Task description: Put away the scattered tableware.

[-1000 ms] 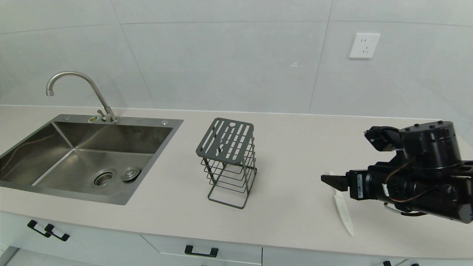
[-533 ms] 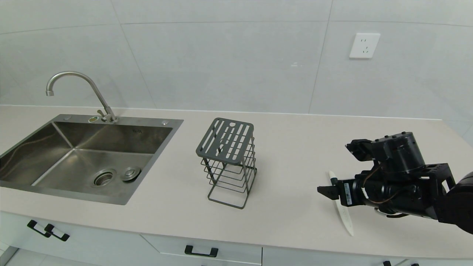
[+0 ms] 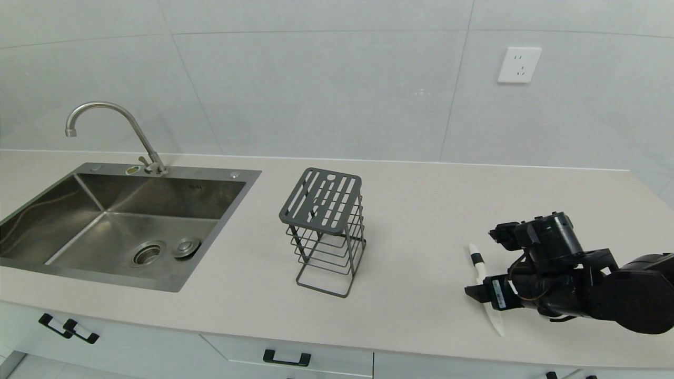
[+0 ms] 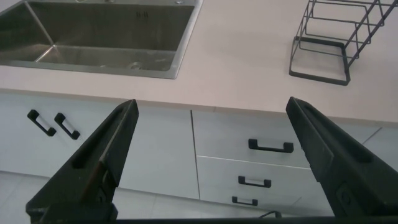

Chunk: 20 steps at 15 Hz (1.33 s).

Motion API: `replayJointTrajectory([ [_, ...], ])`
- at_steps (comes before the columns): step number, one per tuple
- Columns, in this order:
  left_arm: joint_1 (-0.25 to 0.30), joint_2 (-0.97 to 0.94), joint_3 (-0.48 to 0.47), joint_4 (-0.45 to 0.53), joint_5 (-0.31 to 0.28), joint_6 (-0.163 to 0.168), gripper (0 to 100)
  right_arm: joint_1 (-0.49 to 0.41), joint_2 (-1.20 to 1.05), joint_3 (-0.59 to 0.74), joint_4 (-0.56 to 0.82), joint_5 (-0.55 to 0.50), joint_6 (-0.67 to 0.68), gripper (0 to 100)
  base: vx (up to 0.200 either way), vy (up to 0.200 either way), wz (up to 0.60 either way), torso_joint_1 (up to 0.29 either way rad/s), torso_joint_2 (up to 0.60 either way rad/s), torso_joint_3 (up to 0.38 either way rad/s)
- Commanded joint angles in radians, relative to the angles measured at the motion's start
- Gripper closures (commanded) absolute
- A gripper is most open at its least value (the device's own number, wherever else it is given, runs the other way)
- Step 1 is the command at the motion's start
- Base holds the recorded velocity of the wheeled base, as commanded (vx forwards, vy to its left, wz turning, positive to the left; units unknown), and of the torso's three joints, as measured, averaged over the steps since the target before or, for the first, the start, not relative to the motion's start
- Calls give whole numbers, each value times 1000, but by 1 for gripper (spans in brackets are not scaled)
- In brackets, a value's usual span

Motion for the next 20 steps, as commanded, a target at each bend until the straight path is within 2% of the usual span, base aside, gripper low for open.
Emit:
replayJointTrajectory([
  [1, 0, 0, 0, 0, 1, 0, 0, -24, 84, -12, -35, -4, -16, 0, 0, 0, 0, 0, 0, 0],
  [5, 0, 0, 0, 0, 1, 0, 0, -48, 167, -117, -75, -6, -56, 0, 0, 0, 0, 0, 0, 0],
  [17, 0, 0, 0, 0, 1, -2, 0, -48, 188, -126, -76, -27, -59, 0, 0, 0, 0, 0, 0, 0],
  [18, 0, 0, 0, 0, 1, -2, 0, -50, 188, -123, -75, -29, -59, 100, 0, 0, 0, 0, 0, 0],
  [20, 0, 0, 0, 0, 1, -8, 0, -56, 188, -80, -75, -29, -57, 100, 0, 0, 0, 0, 0, 0],
])
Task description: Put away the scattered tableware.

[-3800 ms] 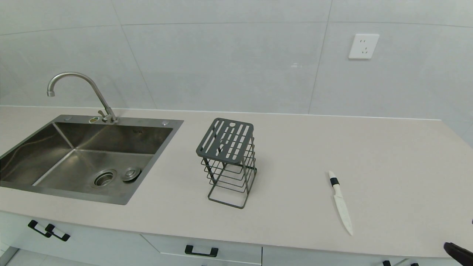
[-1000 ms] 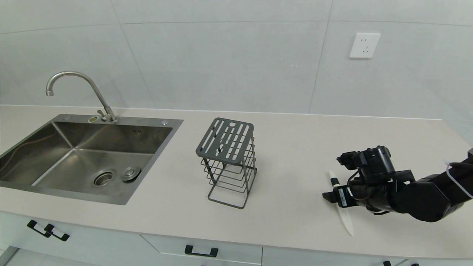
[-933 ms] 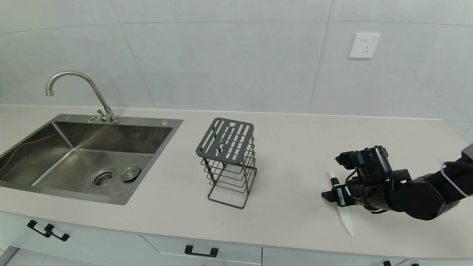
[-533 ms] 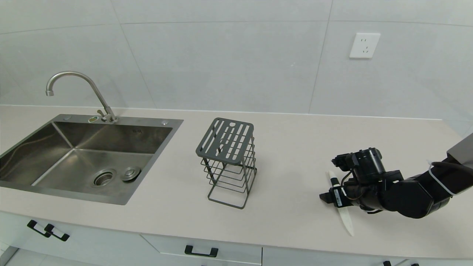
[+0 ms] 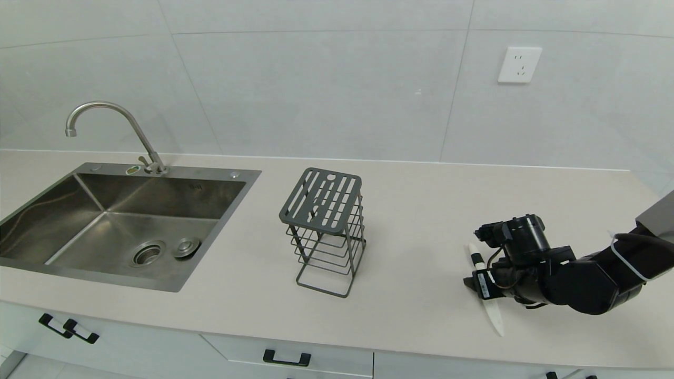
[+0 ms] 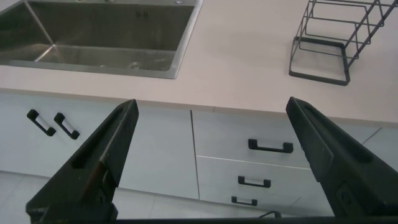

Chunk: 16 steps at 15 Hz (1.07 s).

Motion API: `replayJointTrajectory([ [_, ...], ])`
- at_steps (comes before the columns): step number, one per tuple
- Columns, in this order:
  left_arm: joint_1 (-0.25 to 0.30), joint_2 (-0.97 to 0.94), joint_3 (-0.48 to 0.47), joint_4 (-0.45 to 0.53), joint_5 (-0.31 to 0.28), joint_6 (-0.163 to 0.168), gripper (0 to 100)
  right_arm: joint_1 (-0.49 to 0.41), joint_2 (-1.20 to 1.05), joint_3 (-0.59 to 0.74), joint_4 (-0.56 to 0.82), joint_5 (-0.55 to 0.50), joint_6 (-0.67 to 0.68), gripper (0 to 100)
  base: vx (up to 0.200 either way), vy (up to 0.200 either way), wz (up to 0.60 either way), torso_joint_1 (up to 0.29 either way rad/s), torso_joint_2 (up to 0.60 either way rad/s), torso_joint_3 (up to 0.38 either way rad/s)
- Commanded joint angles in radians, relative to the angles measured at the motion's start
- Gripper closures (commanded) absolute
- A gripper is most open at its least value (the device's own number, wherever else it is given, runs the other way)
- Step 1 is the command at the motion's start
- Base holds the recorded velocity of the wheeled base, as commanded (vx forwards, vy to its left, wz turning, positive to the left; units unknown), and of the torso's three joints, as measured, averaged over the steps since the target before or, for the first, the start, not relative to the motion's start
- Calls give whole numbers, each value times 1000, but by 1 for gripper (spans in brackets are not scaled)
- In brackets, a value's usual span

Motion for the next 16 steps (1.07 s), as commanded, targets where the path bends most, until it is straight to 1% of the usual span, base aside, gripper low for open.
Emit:
replayJointTrajectory([
  [1, 0, 0, 0, 0, 0, -3, 0, -6, 9, 51, 4, -1, 0, 100, 0, 0, 0, 0, 0, 0],
  [3, 0, 0, 0, -2, 0, -7, 0, -20, 51, 72, 2, -1, -1, 100, 0, 0, 0, 0, 0, 0],
  [5, 0, 0, 0, -2, 0, -7, 0, -21, 41, 51, 2, -1, -4, 100, 0, 0, 0, 0, 0, 0],
  [10, 0, 0, 0, -2, 0, -1, 0, -21, -91, 3, -6, 8, -12, 100, 0, 0, 0, 0, 0, 0],
  [13, 0, 0, 0, -2, -1, -1, 0, -18, -172, 5, -12, 16, -56, 100, 0, 0, 0, 0, 0, 0],
  [15, 0, 0, 0, -2, -1, 5, 0, -12, -236, 10, -13, 59, -92, 100, 0, 0, 0, 0, 0, 0],
  [16, 0, 0, 0, -2, -1, 7, 0, -9, -276, 10, -35, 79, -124, 100, 0, 0, 0, 0, 0, 0],
])
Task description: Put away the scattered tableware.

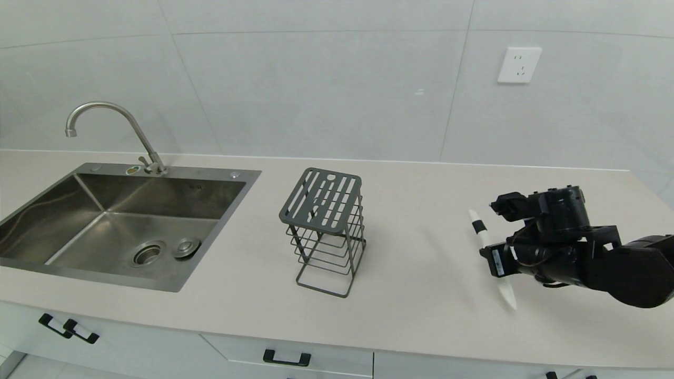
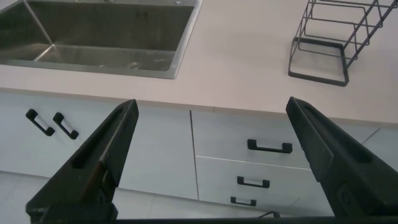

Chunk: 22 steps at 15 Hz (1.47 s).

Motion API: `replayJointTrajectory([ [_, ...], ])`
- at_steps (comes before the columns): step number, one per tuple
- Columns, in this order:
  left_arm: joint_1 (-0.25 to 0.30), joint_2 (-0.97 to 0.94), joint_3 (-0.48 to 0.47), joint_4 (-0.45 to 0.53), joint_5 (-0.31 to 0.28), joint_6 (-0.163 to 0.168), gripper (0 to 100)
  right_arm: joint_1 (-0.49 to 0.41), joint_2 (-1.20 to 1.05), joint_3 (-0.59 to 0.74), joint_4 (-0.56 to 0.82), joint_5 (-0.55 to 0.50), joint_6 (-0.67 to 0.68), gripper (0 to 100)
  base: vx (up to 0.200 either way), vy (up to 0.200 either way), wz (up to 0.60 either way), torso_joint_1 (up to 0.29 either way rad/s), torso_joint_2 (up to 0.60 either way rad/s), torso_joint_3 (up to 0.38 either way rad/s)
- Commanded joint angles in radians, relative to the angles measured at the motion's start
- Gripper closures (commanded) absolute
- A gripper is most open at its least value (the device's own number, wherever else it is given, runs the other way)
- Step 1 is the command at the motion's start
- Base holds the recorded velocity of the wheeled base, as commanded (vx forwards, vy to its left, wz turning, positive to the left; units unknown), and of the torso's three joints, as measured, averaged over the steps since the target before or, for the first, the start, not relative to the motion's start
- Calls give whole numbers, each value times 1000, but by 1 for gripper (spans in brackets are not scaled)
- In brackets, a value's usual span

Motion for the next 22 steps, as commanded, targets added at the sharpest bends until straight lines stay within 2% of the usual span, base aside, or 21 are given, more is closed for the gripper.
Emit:
replayJointTrajectory([
  [1, 0, 0, 0, 0, 0, 0, 0, 2, -95, 0, -52, 33, -55, 100, 0, 0, 0, 0, 0, 0],
  [4, 0, 0, -2, 0, -3, 3, 0, 1, -96, -3, -204, 108, -212, 100, 0, 0, 0, 0, 0, 0],
  [6, 0, 0, -2, 0, -3, 1, 0, 30, -95, -18, -236, 152, -287, 100, 0, 0, 0, 0, 0, 0],
  [8, 0, 0, -2, 2, -7, 5, 0, 63, -93, -34, -239, 221, -302, 100, 0, 0, 0, 0, 0, 0],
  [9, 0, 0, 0, -35, -12, 37, 0, 71, -92, -31, -270, 277, -311, 100, 0, 0, 0, 0, 0, 0],
  [10, 0, 0, 0, -67, -12, 41, 0, 71, -90, -28, -291, 287, -328, 100, 0, 0, 0, 0, 0, 0],
  [11, 0, 0, 0, -198, -12, 43, 0, 71, -87, -23, -319, 324, -370, 100, 0, 0, 0, 0, 0, 0],
  [13, 0, 0, 0, -291, -20, 32, 0, 73, -92, -18, -331, 370, -391, 100, 0, 0, 0, 0, 0, 0],
  [15, 0, 0, -18, -321, -83, 18, 0, 73, -93, -1, -360, 387, -425, 100, 0, 0, 0, 0, 0, 0],
  [16, 2, 1, -77, -298, -116, 26, 0, 73, -93, 6, -373, 399, -454, 100, 0, 0, 0, 0, 0, 0],
  [17, 31, 70, -216, -219, -167, 44, 0, 73, -99, 17, -376, 404, -492, 100, 0, 0, 0, 0, 0, 0],
  [19, 49, 207, -379, -186, -279, 67, 0, 77, -122, 52, -376, 409, -525, 100, 0, 0, 0, 0, 0, 0],
  [20, 49, 296, -423, -189, -340, 75, 0, 83, -130, 55, -377, 410, -529, 100, 0, 0, 0, 0, 0, 0],
  [22, 43, 405, -439, -215, -452, 97, 0, 102, -151, 61, -388, 410, -529, 100, 0, 0, 0, 0, 0, 0],
])
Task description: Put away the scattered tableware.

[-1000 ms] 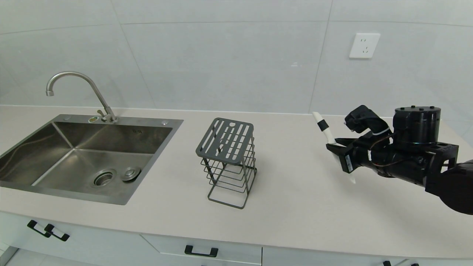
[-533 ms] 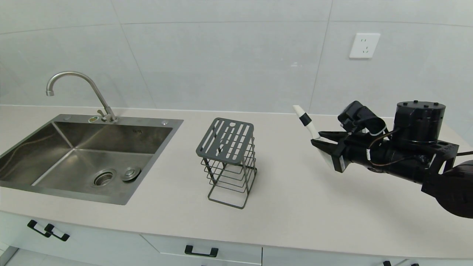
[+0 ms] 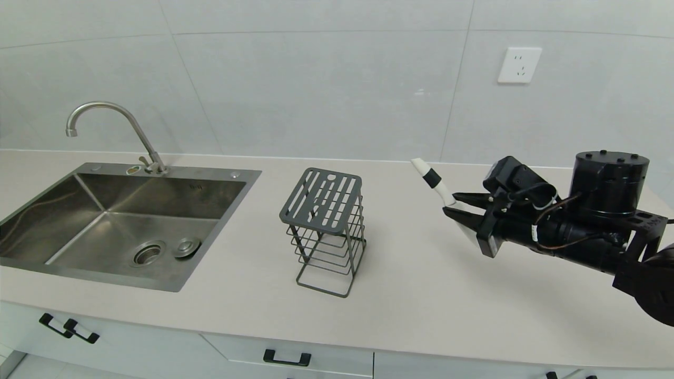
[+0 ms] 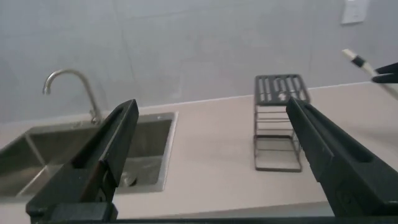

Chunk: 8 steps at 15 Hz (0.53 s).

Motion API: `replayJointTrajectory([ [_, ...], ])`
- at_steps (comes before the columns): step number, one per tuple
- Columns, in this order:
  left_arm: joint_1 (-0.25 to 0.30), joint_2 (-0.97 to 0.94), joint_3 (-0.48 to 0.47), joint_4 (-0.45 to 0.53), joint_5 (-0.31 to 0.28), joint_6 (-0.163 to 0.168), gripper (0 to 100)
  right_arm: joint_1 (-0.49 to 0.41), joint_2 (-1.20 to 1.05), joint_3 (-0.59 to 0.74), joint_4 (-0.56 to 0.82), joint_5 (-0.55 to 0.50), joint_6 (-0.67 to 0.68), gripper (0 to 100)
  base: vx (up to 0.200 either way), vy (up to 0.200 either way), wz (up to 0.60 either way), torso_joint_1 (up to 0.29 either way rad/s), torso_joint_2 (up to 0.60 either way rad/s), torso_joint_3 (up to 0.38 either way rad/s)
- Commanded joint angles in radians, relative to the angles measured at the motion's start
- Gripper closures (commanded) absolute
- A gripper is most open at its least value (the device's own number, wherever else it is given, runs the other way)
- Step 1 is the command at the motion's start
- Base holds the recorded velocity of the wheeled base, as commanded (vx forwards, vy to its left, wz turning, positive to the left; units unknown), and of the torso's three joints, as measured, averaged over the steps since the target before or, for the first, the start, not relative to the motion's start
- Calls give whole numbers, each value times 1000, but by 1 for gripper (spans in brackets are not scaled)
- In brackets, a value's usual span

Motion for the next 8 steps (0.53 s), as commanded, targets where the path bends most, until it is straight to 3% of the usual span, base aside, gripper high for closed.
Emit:
replayJointTrajectory([
  [1, 5, 224, -51, -35, -115, 38, 0, 18, -29, 11, -1, 0, 0, 100, 0, 0, 0, 0, 0, 0],
  [2, 5, 287, -39, -96, -122, 70, 0, 19, -35, 24, -2, -1, 0, 100, 0, 0, 0, 0, 0, 0],
  [3, 5, 304, -34, -118, -122, 82, 0, 21, -38, 27, -2, -1, 0, 100, 0, 0, 0, 0, 0, 0],
  [4, 5, 384, -19, -227, -135, 125, 0, 21, -52, 41, -4, -1, 0, 100, 0, 0, 0, 0, 0, 0],
  [6, -1, 503, -14, -308, -214, 126, 0, 24, -58, 44, -4, 0, 0, 100, 0, 0, 0, 0, 0, 0],
  [8, -57, 584, -9, -366, -322, 131, 0, 44, -61, 42, -13, -1, 1, 100, 0, 0, 0, 0, 0, 0],
])
